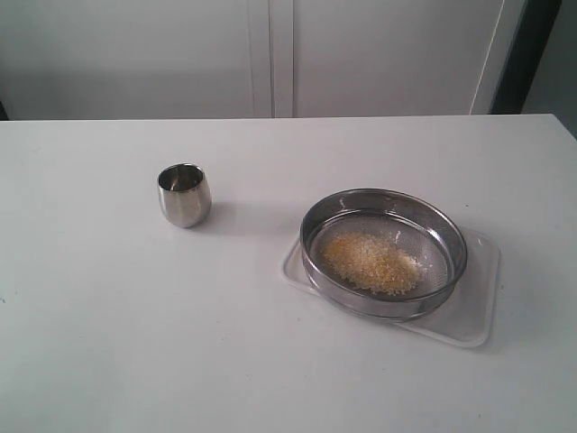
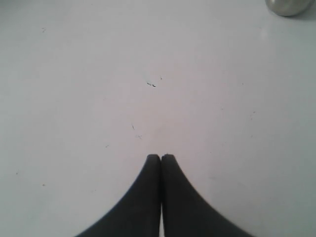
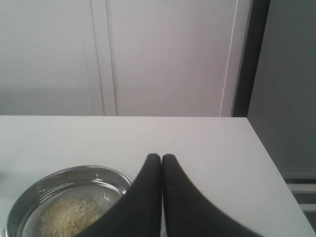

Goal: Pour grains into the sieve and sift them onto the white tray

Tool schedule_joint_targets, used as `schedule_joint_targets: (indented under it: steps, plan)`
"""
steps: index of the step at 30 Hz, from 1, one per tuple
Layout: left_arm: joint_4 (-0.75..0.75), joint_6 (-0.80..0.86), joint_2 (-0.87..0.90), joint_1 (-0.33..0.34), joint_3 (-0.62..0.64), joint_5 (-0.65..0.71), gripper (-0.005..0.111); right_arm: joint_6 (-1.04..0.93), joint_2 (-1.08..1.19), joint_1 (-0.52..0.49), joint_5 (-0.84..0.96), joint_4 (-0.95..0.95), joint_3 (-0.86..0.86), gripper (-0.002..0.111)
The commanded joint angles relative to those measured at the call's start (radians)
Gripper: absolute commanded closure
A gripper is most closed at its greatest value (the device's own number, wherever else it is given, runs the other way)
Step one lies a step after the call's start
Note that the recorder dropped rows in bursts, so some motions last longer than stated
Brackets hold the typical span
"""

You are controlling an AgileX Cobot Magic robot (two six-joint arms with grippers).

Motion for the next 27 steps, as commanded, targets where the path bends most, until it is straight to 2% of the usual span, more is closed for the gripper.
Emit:
schedule_joint_targets:
  steps: [1,5,16,27]
  plan:
    - [-0.012,0.000,-0.005,0.004,0.010,0.003,0.107,-0.005,0.087,-0.002,-0.003,-0.006,-0.049,0.108]
    - [-0.012,0.000,-0.005,0.004,0.010,0.003,0.107,-0.005,0.089,-0.002,-0.018,0.004,-0.049,0.108]
    - [-0.012,0.000,-0.005,0.004,0.010,0.003,0.107,0.018,0.110,-0.002,0.086,0.017,-0.057,0.108]
    - [-0.012,0.000,-0.005,0.004,0.010,0.003,0.107,0.009,0.371,-0.002,0.237,0.092,-0.195,0.108]
